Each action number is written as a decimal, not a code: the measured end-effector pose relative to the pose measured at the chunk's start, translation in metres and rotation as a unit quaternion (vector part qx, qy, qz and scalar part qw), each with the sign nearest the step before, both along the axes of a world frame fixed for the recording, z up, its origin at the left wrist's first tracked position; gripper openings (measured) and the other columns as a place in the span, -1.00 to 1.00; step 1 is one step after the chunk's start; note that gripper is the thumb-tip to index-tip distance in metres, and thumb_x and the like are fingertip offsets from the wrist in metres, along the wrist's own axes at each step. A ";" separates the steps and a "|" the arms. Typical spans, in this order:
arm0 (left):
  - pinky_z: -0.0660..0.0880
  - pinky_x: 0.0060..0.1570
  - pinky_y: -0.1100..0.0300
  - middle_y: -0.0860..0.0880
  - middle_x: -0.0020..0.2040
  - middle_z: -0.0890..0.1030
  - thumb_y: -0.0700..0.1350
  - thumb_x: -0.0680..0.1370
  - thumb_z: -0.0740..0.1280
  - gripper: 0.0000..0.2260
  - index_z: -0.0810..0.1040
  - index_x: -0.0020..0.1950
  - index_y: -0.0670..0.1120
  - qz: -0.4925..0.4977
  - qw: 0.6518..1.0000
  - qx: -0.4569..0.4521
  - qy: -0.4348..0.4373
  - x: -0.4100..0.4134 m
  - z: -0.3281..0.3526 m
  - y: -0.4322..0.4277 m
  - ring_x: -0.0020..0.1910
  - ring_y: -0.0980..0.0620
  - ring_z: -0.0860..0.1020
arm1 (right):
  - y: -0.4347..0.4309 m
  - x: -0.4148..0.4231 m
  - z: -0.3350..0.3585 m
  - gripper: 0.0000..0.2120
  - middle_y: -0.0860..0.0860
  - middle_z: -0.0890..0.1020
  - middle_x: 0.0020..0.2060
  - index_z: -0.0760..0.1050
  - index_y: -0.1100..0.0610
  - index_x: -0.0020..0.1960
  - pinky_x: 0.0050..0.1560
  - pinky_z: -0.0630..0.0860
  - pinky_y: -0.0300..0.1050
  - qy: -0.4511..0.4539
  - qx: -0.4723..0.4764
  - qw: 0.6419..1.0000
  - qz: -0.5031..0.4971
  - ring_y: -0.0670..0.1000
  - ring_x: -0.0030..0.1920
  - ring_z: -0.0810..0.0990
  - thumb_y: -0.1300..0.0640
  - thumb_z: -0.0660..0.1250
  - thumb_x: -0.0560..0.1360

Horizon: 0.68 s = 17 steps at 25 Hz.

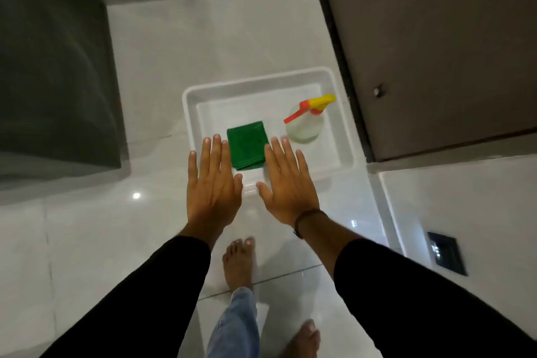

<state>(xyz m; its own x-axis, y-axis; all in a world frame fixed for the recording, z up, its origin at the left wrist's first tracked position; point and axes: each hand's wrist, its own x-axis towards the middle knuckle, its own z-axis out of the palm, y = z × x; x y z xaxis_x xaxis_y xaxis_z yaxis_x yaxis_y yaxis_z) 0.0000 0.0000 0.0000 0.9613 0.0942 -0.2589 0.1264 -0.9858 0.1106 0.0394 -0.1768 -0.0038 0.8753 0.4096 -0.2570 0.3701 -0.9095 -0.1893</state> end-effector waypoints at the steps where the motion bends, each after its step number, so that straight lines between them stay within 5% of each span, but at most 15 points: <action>1: -0.04 0.76 -0.27 -0.25 0.81 0.05 0.06 0.76 0.10 -0.33 0.02 0.79 -0.23 0.001 1.000 0.009 0.007 0.007 -0.014 0.002 0.81 -0.26 -0.01 | 0.014 0.014 -0.015 -0.19 0.16 -0.01 0.71 -0.04 0.19 0.70 0.69 -0.05 0.23 -0.004 0.005 1.000 0.016 0.18 0.71 -0.10 -0.16 0.20 0.64; 11: -0.17 0.77 -0.28 -0.29 0.81 -0.01 0.06 0.74 -0.06 -0.33 -0.02 0.79 -0.27 0.014 0.998 -0.007 0.062 0.014 -0.065 0.008 0.80 -0.29 -0.09 | 0.064 0.059 -0.087 0.00 0.24 0.01 0.70 -0.10 0.23 0.69 0.68 0.03 0.20 0.059 -0.034 0.997 0.042 0.25 0.70 -0.04 -0.16 0.40 0.53; 15: -0.07 0.76 -0.34 -0.33 0.78 0.12 0.00 0.72 0.03 -0.34 0.10 0.76 -0.30 0.013 0.999 -0.001 0.031 0.010 -0.067 0.008 0.78 -0.34 0.04 | 0.071 0.059 -0.098 -0.43 0.29 0.12 0.67 -0.04 0.28 0.67 0.66 0.16 0.18 -0.017 -0.073 0.996 0.051 0.29 0.67 0.10 0.08 -0.02 0.73; 17: -0.05 0.75 -0.34 -0.34 0.78 0.12 -0.01 0.70 0.07 -0.33 0.10 0.76 -0.31 0.009 1.000 0.003 0.023 0.010 -0.063 0.007 0.78 -0.34 0.05 | 0.068 0.063 -0.094 -0.44 0.31 0.11 0.66 -0.05 0.31 0.66 0.65 0.17 0.18 -0.001 -0.077 0.995 0.069 0.31 0.67 0.10 0.14 -0.23 0.70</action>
<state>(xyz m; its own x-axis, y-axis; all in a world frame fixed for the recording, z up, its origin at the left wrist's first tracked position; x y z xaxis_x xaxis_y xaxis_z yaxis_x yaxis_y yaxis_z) 0.0096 0.0074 -0.0633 0.9468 0.1125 -0.3017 0.1480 -0.9842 0.0976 0.1022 -0.1092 -0.0974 0.8137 0.4818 -0.3252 0.4937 -0.8681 -0.0509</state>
